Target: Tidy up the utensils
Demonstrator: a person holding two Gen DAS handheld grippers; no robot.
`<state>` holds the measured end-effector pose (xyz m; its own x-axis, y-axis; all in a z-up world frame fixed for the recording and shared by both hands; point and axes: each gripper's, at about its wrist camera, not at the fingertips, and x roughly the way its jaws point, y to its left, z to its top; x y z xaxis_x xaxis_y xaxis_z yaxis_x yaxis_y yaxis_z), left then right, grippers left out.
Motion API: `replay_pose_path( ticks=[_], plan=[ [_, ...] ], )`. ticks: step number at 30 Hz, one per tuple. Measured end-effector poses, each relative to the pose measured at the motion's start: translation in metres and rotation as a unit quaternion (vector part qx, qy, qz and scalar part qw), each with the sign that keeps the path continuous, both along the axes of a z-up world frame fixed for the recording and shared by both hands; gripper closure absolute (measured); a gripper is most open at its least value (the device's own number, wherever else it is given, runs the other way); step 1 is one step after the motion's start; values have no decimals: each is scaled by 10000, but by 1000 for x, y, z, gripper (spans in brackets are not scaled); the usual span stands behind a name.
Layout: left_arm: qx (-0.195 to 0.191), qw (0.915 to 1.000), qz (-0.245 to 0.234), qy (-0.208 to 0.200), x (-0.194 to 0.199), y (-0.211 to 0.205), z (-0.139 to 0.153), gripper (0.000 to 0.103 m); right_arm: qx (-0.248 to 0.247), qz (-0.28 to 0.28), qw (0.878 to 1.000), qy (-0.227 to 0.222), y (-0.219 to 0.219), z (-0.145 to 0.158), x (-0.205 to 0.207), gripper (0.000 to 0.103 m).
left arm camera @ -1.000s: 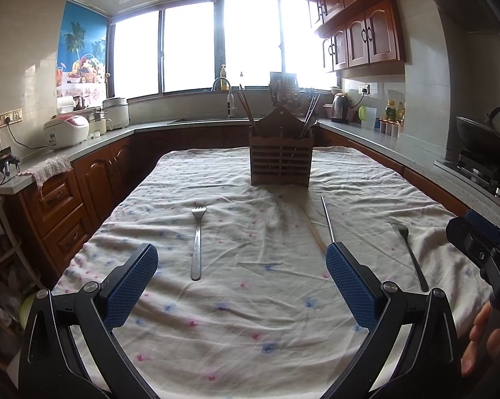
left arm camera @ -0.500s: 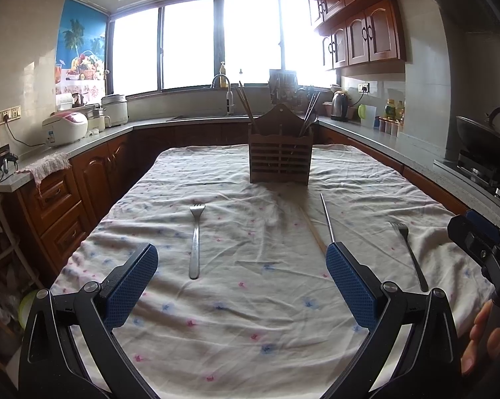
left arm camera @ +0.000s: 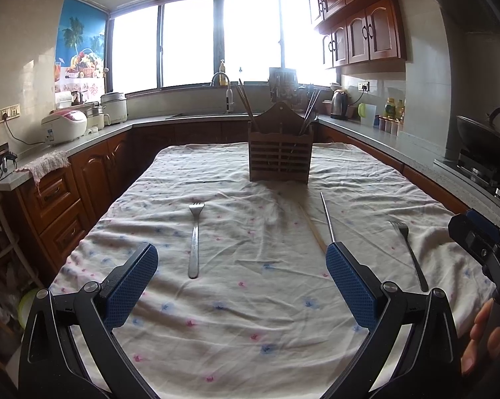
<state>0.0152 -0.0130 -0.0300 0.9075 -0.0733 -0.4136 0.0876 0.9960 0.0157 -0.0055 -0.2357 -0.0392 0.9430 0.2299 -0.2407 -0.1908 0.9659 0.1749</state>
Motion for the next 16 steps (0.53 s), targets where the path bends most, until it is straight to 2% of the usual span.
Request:
replay_pose_path(
  ticks=[16],
  plan=[
    [-188,9989,-9,433,22,7,-5,0,-72,-184,9992,358,-4,1,17,0]
  ],
)
